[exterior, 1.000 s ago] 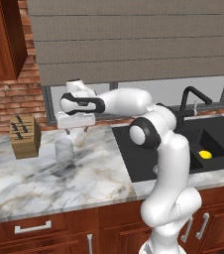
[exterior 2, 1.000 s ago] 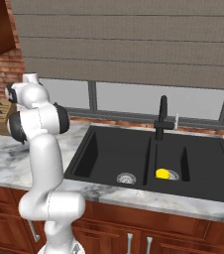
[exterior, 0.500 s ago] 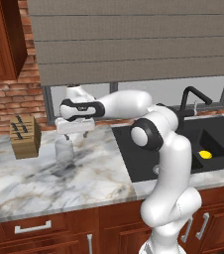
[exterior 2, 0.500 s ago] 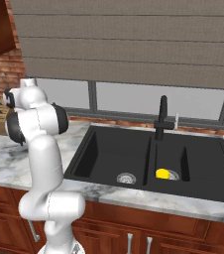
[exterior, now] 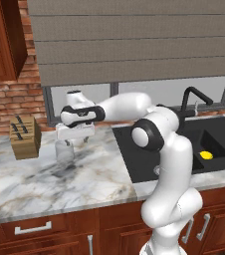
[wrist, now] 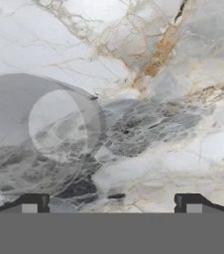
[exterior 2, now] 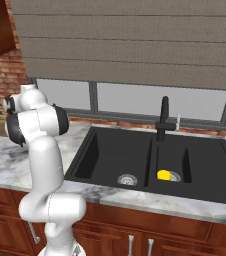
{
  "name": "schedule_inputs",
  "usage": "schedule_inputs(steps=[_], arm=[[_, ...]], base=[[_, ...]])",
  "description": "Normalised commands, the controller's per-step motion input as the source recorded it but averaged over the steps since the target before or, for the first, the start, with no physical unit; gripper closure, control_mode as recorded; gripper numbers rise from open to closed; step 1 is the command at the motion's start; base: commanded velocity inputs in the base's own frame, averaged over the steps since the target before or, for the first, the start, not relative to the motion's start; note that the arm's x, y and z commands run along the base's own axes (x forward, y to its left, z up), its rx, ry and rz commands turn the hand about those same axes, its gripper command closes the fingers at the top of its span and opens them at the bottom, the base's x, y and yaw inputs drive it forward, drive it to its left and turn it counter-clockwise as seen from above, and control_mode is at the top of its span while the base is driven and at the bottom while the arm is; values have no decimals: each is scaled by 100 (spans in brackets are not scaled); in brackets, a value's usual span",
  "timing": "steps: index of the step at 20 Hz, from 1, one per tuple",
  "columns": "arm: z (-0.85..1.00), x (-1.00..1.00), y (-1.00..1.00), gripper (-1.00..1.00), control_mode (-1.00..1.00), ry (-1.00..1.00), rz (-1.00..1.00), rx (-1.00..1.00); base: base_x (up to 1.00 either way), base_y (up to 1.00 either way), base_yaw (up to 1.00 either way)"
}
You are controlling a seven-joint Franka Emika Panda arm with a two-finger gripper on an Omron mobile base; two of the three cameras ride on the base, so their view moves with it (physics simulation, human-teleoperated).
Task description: Move any existing items from the left basin to the right basin for drying. Then move the glass cup from the counter to the left basin of the sink for washing.
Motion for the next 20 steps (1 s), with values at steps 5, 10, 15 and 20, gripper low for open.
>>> schedule_inputs(steps=[5, 10, 15, 20], arm=[[-20, 0, 4, -100, -100, 0, 0, 0], [-20, 0, 6, -100, -100, 0, 0, 0], [-19, 0, 5, -100, -100, 0, 0, 0], [-23, 0, 4, -100, -100, 0, 0, 0]], base=[[0, 0, 0], [0, 0, 0], [0, 0, 0], [0, 0, 0]])
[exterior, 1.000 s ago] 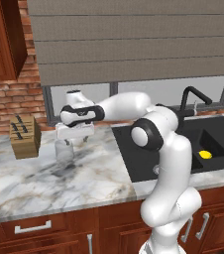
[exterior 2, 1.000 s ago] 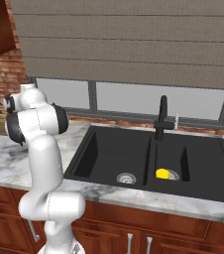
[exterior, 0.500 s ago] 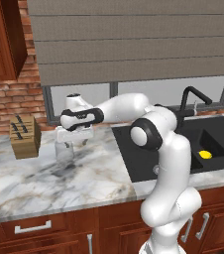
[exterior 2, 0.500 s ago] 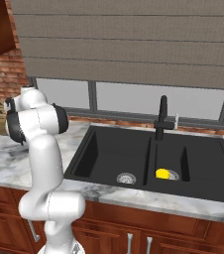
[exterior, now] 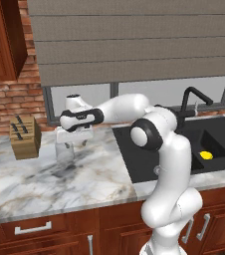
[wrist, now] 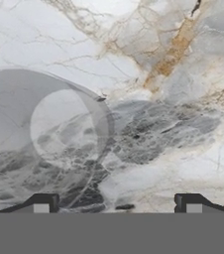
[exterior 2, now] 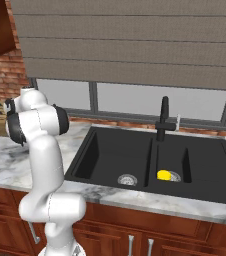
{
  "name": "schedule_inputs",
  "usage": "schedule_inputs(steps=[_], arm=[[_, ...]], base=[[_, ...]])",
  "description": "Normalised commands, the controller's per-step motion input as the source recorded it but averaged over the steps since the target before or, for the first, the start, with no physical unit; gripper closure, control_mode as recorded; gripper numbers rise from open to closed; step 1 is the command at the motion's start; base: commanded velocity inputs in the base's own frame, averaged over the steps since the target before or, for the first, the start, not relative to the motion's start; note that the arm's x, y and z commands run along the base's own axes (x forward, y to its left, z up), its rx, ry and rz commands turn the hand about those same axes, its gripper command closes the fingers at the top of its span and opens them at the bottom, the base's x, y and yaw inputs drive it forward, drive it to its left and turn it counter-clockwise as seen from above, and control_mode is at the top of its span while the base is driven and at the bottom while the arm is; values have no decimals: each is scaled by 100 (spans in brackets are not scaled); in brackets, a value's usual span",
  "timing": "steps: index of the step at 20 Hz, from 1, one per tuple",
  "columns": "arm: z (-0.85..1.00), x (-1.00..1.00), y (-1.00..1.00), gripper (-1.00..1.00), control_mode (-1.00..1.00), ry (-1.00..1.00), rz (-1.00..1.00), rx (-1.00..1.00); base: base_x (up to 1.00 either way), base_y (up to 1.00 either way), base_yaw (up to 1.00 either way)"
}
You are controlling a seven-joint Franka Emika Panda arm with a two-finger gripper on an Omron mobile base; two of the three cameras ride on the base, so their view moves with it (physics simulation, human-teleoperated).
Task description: Move any existing items from the left basin to the right basin for drying. Then move the glass cup from the counter to the left basin of the sink for washing.
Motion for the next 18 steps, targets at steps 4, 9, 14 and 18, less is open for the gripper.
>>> schedule_inputs(steps=[4, 9, 14, 18], arm=[[-11, 0, 2, -100, -100, 0, 0, 0], [0, 0, 0, -100, -100, -2, 0, 0], [-1, 0, 1, -100, -100, 0, 0, 0], [-17, 1, 2, -100, -100, 0, 0, 0]], base=[[0, 0, 0], [0, 0, 0], [0, 0, 0], [0, 0, 0]])
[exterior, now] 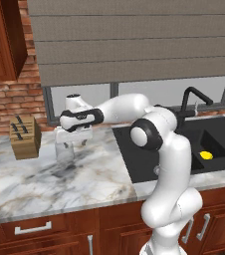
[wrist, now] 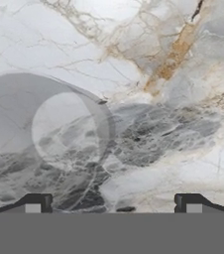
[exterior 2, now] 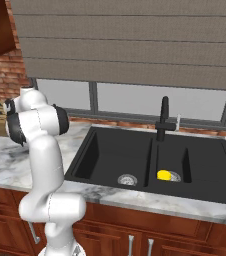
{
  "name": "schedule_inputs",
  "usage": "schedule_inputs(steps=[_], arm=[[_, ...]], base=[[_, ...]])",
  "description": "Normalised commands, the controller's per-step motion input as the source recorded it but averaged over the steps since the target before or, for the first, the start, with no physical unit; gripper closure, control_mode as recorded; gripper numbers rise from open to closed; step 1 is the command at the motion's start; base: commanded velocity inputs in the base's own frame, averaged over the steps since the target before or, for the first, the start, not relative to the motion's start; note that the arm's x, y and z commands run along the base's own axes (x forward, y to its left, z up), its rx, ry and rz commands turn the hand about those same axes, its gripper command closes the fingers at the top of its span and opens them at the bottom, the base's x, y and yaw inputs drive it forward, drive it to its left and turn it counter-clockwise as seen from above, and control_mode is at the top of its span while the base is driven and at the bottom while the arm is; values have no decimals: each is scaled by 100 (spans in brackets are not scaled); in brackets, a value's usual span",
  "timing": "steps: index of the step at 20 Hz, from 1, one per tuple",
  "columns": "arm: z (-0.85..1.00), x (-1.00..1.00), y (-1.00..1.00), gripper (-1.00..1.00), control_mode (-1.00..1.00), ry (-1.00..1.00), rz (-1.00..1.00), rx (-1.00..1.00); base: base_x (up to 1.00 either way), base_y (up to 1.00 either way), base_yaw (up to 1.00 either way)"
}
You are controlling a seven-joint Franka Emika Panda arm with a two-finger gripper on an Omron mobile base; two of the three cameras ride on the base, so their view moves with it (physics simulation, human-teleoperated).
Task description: Move any existing items from the left basin to the right basin for drying. Then move the glass cup from the counter to the left basin of the sink for washing.
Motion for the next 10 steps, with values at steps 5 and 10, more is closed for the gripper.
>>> schedule_inputs(steps=[5, 10], arm=[[-9, 8, 0, -100, -100, 0, 0, 0], [-30, 20, 0, -100, -100, 0, 0, 0]], base=[[0, 0, 0], [0, 0, 0]])
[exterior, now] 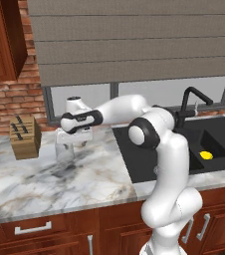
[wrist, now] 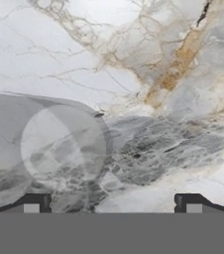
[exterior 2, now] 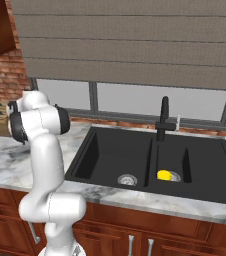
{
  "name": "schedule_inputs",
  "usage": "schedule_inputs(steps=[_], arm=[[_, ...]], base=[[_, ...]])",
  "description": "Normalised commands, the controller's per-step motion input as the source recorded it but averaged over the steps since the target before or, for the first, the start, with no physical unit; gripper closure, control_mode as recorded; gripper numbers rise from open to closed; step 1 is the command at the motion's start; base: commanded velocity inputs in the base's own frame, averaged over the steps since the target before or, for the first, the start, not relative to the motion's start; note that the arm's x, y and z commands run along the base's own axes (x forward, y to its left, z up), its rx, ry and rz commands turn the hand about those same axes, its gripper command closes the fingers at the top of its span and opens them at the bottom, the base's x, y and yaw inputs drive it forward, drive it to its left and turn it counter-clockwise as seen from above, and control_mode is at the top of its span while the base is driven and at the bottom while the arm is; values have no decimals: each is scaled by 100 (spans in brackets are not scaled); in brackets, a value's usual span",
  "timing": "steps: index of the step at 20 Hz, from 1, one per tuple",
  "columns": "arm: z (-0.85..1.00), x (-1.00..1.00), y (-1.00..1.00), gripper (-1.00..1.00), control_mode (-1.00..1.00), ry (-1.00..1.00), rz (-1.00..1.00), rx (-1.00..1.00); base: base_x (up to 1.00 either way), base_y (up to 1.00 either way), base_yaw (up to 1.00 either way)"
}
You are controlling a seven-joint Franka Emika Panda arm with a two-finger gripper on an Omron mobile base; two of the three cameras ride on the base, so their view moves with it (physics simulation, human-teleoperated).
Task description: Move any existing items from the left basin to the right basin for drying. Then move the glass cup from the counter to the left basin of the sink for washing.
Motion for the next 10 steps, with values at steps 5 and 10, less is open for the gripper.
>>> schedule_inputs(steps=[5, 10], arm=[[-46, 21, 4, -100, -100, 2, 0, -3], [-42, 16, 10, -100, -100, 5, 0, -3]], base=[[0, 0, 0], [0, 0, 0]])
